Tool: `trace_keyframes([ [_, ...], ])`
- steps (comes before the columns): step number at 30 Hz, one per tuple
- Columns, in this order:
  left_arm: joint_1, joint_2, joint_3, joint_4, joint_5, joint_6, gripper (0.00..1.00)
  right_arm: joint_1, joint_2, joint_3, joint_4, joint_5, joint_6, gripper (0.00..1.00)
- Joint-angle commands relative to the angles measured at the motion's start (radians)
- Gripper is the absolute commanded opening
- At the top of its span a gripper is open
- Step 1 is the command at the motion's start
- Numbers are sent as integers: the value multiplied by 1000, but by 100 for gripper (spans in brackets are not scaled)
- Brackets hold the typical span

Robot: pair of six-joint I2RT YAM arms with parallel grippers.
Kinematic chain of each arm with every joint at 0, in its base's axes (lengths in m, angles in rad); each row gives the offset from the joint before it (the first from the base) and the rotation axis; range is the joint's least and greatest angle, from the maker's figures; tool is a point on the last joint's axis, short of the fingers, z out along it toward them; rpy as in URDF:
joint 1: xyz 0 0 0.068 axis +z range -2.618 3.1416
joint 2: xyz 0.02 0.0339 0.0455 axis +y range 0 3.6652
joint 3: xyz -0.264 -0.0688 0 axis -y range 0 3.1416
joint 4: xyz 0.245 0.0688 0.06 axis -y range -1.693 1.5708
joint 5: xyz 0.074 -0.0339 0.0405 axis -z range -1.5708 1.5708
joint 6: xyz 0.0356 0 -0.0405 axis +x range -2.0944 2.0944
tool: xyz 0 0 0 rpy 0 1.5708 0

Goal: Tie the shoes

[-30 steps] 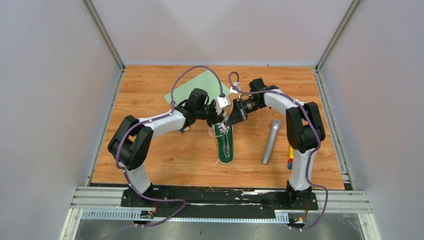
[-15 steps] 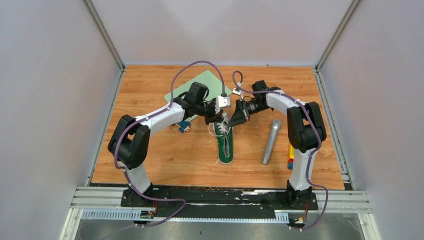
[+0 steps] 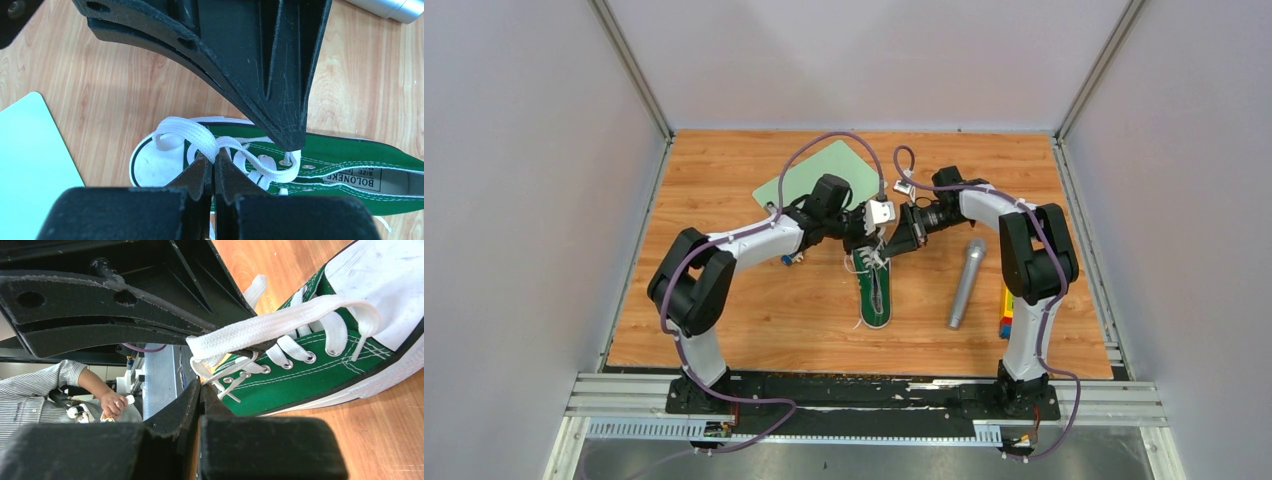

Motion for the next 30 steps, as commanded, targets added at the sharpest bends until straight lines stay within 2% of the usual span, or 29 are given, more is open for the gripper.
trace_keyframes([
  [1,22,27,67,9,-115,55,0,7,-67,-17,-36,-108,8,2],
  [5,56,25,133,-154,77,134,0,1,-63,-17,-36,-102,3,2],
  [10,61,28,180,-313,153,216,0,-5,-41,1,-36,-97,-3,2],
  [17,61,44,208,-342,92,268,0,-5,-22,15,-38,-102,-3,2],
  [23,60,46,195,-253,-8,246,0,-6,-31,2,-38,-97,-6,2],
  [30,59,68,242,-280,-23,318,0,-6,-45,-12,-38,-95,-11,2],
])
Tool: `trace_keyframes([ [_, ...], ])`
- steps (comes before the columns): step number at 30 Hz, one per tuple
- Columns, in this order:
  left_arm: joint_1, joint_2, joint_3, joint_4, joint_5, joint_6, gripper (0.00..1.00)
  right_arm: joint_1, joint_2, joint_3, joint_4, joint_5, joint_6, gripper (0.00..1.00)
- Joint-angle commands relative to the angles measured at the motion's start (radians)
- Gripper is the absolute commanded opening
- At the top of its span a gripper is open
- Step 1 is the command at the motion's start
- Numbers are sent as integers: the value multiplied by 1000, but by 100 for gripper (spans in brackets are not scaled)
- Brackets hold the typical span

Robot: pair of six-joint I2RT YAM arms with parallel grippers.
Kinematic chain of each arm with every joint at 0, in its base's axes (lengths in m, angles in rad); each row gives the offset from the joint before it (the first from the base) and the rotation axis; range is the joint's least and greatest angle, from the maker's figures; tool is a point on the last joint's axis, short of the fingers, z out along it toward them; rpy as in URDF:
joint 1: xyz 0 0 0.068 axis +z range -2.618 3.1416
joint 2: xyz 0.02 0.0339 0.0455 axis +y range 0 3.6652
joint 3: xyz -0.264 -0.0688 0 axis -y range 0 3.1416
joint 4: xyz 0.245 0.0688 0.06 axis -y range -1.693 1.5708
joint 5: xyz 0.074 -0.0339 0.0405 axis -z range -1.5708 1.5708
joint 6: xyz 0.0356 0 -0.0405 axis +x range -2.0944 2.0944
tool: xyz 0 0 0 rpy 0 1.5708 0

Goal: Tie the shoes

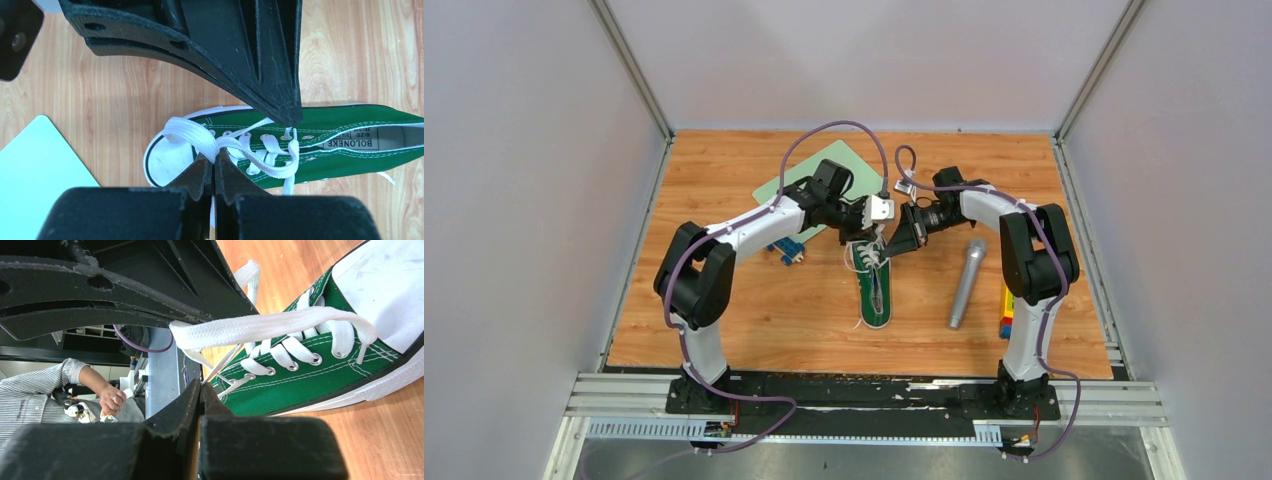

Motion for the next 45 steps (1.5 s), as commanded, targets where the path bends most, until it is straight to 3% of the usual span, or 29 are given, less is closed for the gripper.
trace_keyframes([
  [1,23,23,60,26,-128,91,0,0,-41,0,-44,-71,-10,2],
  [9,24,34,86,3,-181,213,0,-3,-38,-1,-46,-84,-9,2],
  [17,26,50,92,70,-243,205,0,-3,-36,-12,-47,-118,2,3],
  [25,41,103,227,-179,-88,351,0,-6,-28,-18,-51,-103,-6,3],
  [32,39,121,312,-352,-77,449,0,-8,-13,-6,-60,-101,-5,3],
  [40,20,85,271,-276,-217,455,0,-8,2,21,-82,-146,-3,4],
  [45,-1,44,180,-56,-329,353,0,-5,16,21,-97,-205,9,5],
])
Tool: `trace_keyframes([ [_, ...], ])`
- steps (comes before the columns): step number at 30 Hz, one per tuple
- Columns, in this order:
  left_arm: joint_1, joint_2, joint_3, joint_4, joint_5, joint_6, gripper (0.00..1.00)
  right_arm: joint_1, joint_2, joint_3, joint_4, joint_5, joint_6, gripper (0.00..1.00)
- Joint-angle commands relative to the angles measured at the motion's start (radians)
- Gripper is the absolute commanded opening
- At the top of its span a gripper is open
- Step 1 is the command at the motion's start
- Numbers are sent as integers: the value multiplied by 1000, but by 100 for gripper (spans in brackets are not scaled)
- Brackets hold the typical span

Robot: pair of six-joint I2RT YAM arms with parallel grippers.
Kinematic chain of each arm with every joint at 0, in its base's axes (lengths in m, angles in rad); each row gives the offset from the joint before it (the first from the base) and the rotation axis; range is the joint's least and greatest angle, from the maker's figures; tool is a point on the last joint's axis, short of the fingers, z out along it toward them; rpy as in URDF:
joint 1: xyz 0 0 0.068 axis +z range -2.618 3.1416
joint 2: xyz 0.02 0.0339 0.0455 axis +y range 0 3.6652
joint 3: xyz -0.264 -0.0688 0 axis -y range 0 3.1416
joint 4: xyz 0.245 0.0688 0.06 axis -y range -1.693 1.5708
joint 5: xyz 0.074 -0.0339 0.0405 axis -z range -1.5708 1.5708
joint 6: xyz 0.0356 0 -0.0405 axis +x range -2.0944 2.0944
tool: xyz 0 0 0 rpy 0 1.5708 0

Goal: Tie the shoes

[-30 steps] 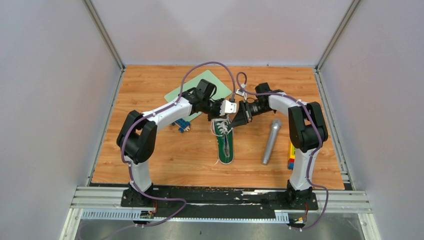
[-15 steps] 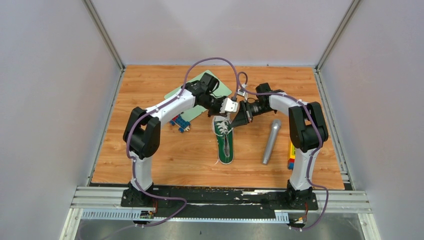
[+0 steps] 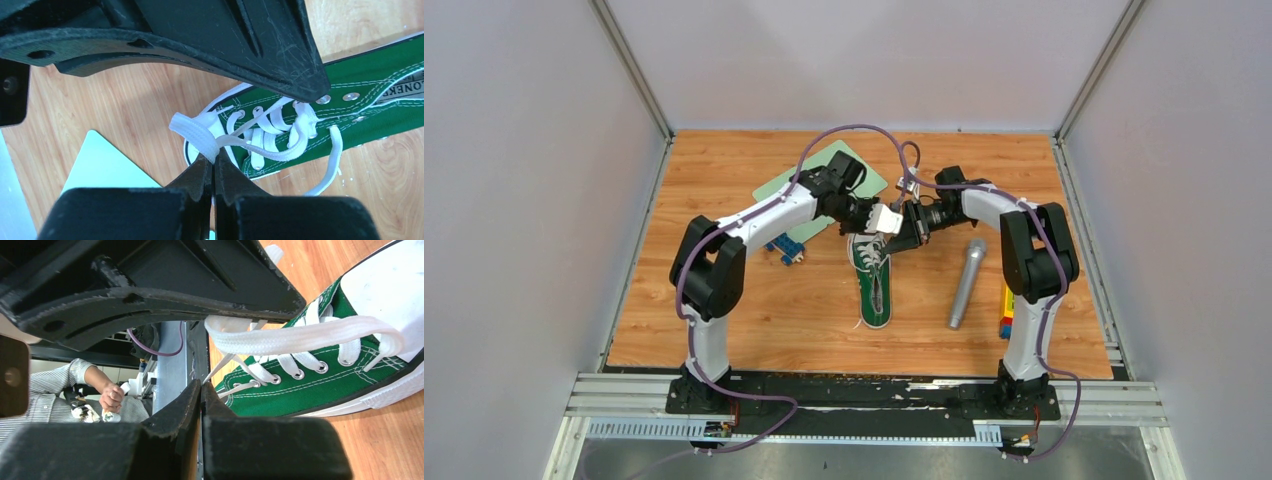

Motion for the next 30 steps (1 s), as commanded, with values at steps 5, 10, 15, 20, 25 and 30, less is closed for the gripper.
trace_keyframes([
  [5,0,-73,-131,402,-348,-125,0,11,26,9,-110,-184,19,6],
  [10,-2,-67,-151,484,-372,-240,0,18,36,18,-105,-196,54,9],
  [15,-3,-106,-237,495,-320,-345,0,29,49,45,-88,-202,102,11],
  [20,-4,-170,-345,478,-224,-423,0,-6,17,79,-90,-77,88,15],
  [25,-9,-202,-423,564,-229,-555,0,-56,-43,69,-28,207,25,24],
  [30,-8,-206,-454,656,-272,-667,0,-63,-86,-39,193,427,-81,35],
])
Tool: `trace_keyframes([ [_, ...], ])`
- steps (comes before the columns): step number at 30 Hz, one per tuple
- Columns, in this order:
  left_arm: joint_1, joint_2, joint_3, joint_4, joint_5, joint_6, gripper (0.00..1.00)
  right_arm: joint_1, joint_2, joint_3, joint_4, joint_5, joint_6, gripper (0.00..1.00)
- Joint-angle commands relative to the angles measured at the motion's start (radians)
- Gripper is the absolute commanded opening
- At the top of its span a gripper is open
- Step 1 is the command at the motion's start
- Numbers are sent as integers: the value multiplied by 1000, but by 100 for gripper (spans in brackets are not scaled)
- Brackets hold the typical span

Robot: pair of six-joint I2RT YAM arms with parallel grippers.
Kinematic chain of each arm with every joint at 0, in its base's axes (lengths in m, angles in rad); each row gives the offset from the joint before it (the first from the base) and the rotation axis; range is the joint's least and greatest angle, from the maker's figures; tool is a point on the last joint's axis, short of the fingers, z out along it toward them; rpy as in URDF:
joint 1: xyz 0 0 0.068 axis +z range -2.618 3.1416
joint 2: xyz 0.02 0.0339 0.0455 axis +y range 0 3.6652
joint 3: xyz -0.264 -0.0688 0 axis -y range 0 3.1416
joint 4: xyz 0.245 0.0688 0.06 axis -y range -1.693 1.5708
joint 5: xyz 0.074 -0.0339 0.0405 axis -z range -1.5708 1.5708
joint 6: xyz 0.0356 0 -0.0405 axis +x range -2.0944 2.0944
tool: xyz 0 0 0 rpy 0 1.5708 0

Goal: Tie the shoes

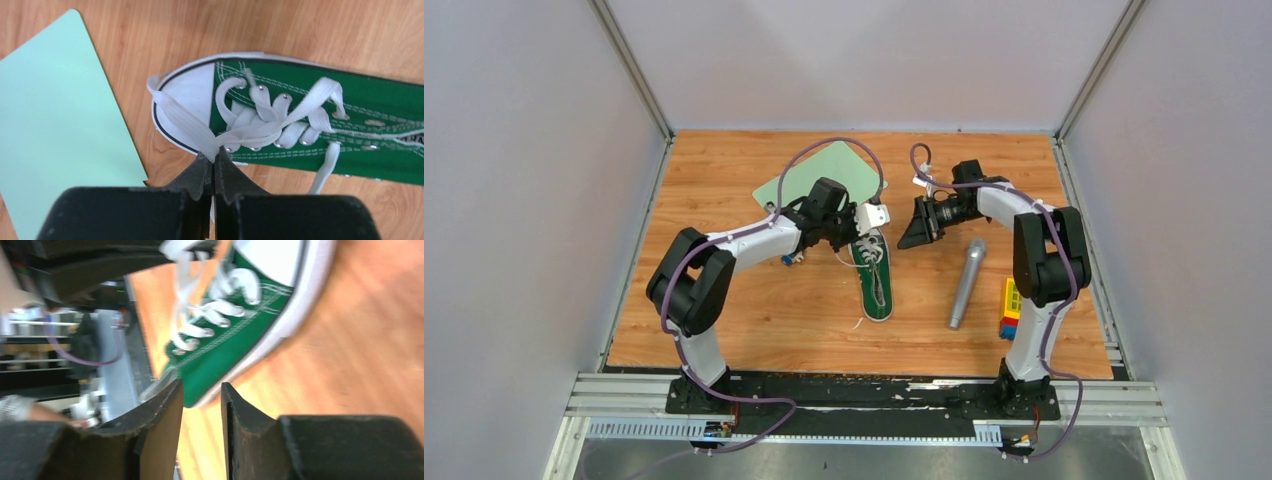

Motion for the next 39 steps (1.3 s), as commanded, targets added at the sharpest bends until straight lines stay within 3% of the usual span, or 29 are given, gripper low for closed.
trace_keyframes([
  [1,-2,-48,-21,135,-15,-165,0,6,-51,-44,204,227,-148,37],
  [9,-2,-50,-68,149,-37,-250,0,89,37,111,226,293,-432,49],
  [18,-2,-29,-65,154,-31,-294,0,152,-20,16,167,235,-782,53],
  [32,-2,-28,-56,148,-18,-289,0,137,-54,66,-73,191,-919,51],
  [39,-2,-29,-51,144,-11,-310,0,167,-20,82,-112,157,-912,53],
])
